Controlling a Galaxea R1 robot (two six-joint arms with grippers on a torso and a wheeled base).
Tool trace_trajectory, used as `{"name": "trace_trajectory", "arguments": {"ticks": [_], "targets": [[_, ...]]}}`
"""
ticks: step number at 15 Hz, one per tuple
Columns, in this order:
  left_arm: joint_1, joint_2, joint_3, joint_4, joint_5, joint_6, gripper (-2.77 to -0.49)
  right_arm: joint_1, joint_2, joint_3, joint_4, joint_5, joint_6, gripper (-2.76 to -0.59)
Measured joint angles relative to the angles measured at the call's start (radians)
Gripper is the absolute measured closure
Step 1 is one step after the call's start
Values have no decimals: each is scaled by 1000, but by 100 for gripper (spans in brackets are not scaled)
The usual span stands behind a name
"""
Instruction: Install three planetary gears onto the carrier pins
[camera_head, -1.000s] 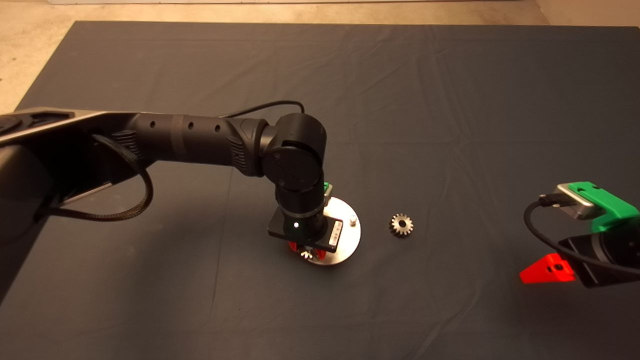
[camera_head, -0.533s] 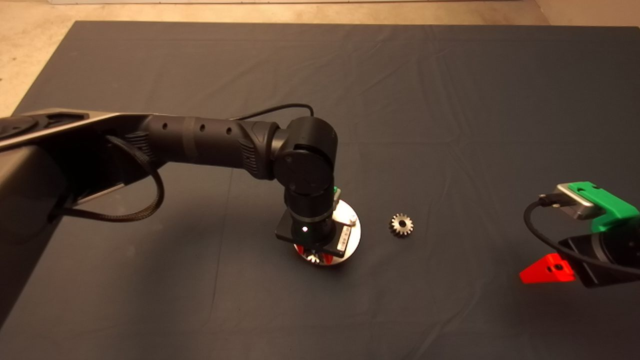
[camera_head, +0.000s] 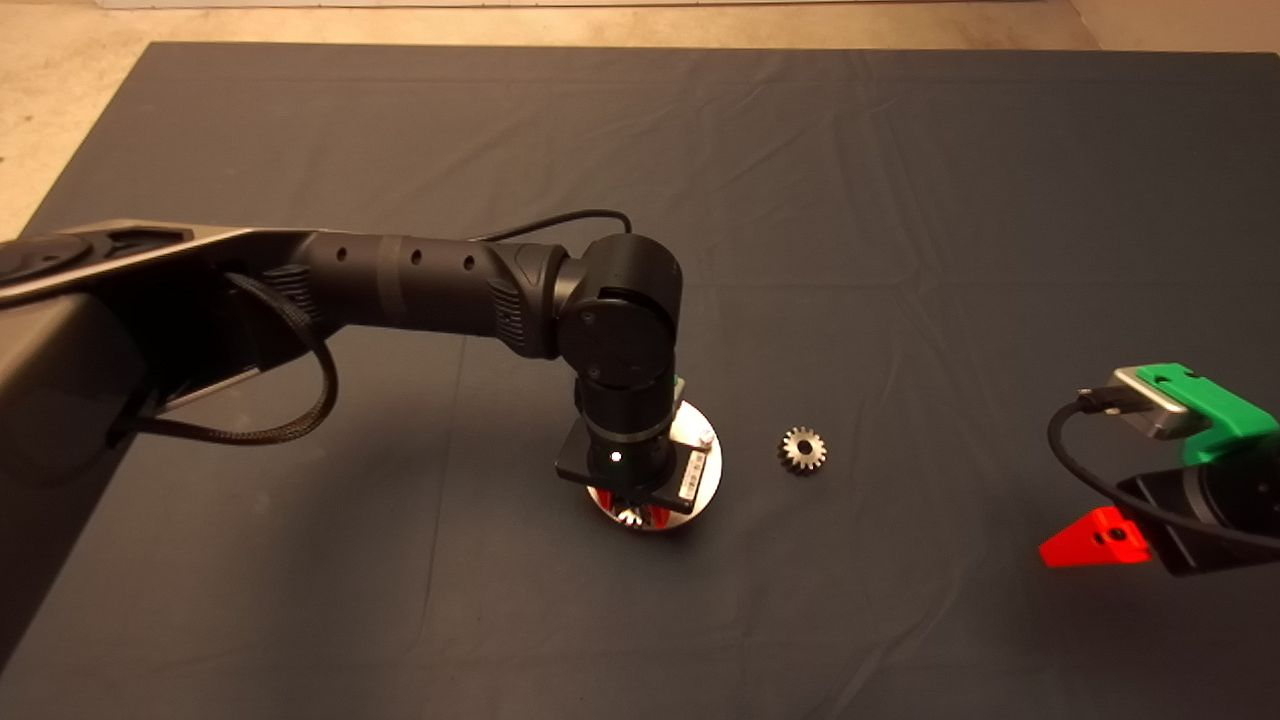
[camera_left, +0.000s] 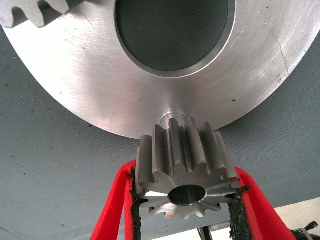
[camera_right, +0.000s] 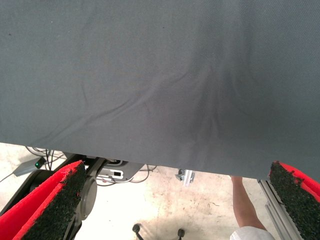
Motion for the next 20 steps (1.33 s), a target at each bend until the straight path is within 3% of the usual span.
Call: {"name": "trace_trajectory", "arguments": {"ticks": [11,20], "targets": [[0,-3,0,0,-6,0,-87,0,0,0,0,0,0,-273],[0,-19,0,0,-11,0,-120,0,0,0,0,0,0,-273]]}}
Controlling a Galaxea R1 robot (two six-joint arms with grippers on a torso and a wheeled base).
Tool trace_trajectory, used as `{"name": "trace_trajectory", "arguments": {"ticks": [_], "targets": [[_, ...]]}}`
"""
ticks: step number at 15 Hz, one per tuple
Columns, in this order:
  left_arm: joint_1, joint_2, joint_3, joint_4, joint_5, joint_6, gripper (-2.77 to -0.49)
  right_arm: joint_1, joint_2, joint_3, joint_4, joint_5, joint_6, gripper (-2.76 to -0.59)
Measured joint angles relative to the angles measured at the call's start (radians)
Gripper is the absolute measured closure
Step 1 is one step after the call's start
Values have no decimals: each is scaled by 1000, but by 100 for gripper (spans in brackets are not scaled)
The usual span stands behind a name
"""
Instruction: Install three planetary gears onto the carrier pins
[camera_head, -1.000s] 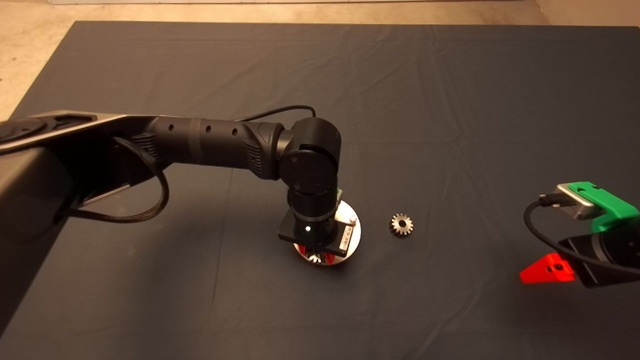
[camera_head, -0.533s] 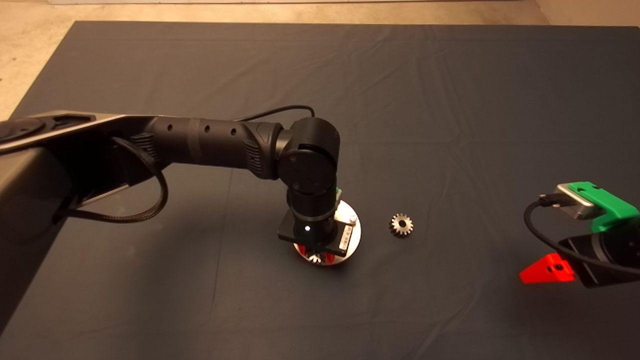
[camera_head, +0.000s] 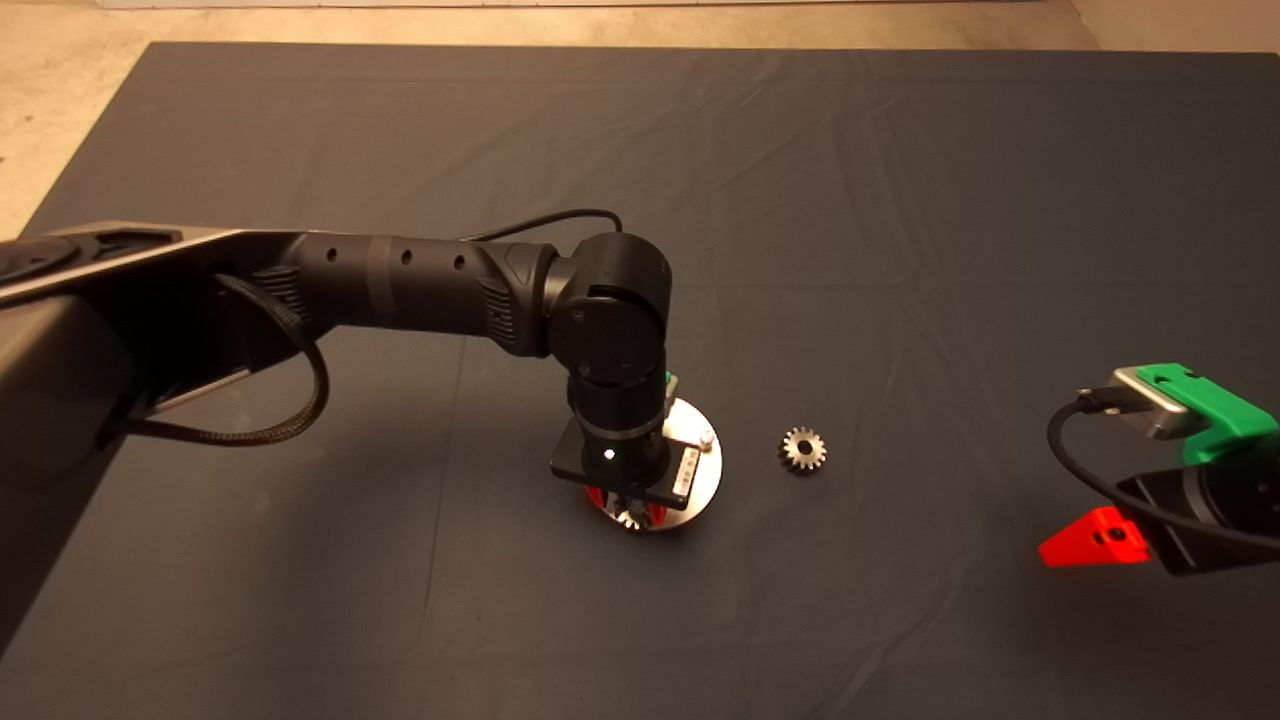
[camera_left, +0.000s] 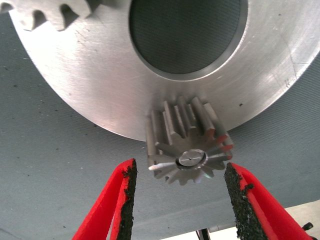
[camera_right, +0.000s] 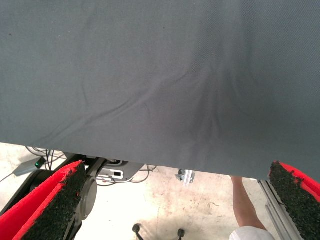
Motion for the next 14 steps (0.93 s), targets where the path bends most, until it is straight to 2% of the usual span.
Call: {"name": "trace_trajectory", "arguments": {"ticks": [1,3,5,7,9,11,13,14], "targets": [[0,-6,1,-1,0,0,-130,0,0,0,0,0,0,-273],[0,-44,20,-10,-6,0,-131,-2,0,0,0,0,0,-273],[-6,-117,71,-48,-6,-1,-147,-3,0,0,0,-1,0,-273],[-31,-222,147,-63,-6,-9,-152,-3,6,0,0,-1,-4,-273],[-50,-363,241,-74,-4,-44,-160,-11,32,0,0,-2,-25,-273],[-66,-488,325,-88,0,-76,-174,-12,91,-13,0,-3,-56,-273],[-81,-566,404,-87,3,-103,-176,-30,142,-49,0,8,-90,-273],[-85,-594,457,-86,1,-115,-176,-44,149,-85,0,8,-111,-273]]}}
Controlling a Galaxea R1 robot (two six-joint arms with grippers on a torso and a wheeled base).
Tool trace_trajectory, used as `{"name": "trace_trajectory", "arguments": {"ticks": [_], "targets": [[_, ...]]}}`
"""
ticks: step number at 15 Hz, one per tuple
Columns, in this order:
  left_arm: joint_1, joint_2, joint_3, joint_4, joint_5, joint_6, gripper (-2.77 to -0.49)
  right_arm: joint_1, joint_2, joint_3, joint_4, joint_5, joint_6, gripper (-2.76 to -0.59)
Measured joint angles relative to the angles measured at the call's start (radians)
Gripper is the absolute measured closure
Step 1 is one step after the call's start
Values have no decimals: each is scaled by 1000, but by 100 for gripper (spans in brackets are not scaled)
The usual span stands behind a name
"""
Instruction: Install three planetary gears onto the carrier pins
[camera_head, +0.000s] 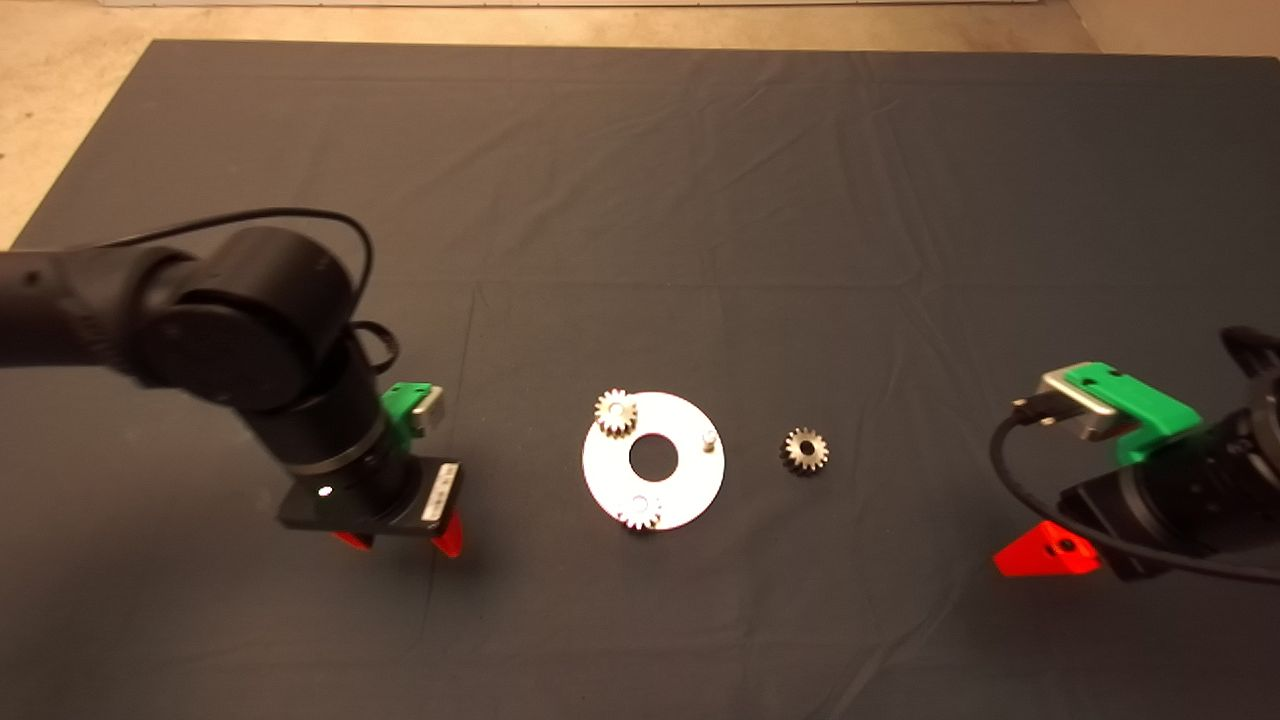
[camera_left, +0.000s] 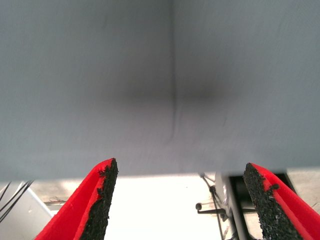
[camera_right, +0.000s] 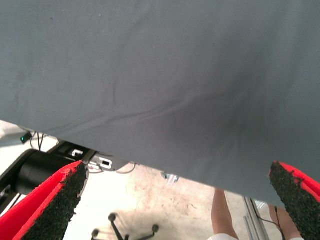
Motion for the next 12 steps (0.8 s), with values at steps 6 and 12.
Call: {"name": "trace_trajectory", "arguments": {"ticks": [6,12], "targets": [[-21,-194,255,71,-2,-65,-188,-73,157,-188,0,-12,-129,-273],[-29,-303,299,110,-1,-70,-219,-122,234,-286,0,-11,-310,-273]]}}
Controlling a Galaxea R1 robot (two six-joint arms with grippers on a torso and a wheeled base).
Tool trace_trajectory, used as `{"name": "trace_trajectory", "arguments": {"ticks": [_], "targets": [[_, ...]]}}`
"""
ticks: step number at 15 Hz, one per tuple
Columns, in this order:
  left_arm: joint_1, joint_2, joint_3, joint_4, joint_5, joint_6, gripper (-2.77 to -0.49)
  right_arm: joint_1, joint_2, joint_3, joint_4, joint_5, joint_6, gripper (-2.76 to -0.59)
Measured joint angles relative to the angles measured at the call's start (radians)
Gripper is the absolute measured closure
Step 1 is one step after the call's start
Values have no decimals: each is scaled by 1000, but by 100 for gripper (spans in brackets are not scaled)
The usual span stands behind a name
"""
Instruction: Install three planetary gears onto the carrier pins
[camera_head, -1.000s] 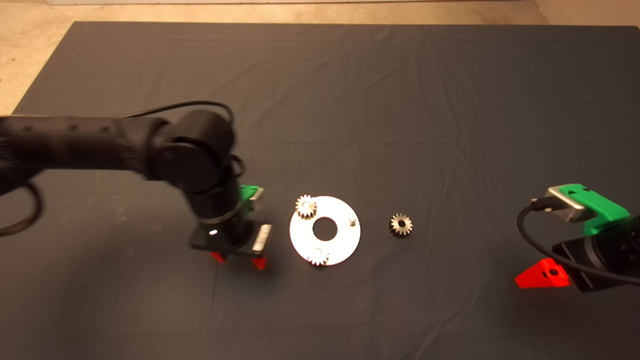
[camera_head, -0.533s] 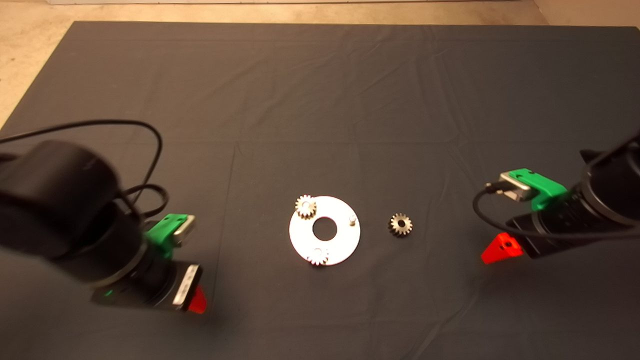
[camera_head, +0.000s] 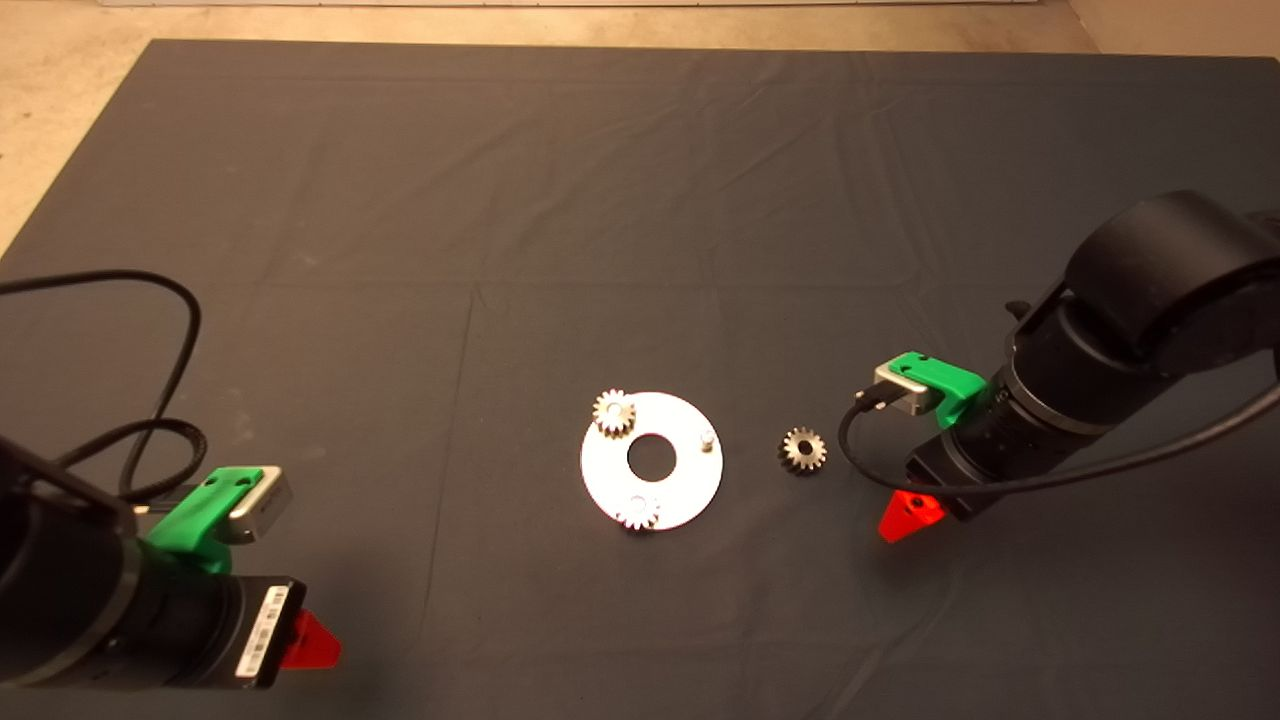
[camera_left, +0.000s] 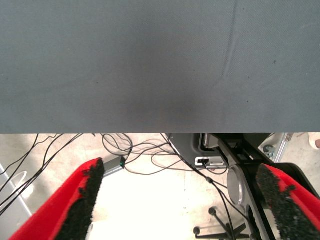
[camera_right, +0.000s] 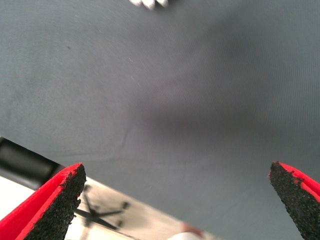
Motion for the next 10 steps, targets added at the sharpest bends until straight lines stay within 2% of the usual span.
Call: {"name": "trace_trajectory", "arguments": {"ticks": [1,3,5,10], "targets": [[0,-9,3,2,0,0,-219,-3,13,-15,0,0,-41,-273],[0,-32,6,4,0,5,-234,-8,47,-42,0,4,-153,-273],[0,-49,8,4,0,23,-235,-8,64,-75,0,4,-255,-273],[0,-77,11,6,0,57,-235,-8,125,-140,0,4,-406,-273]]}}
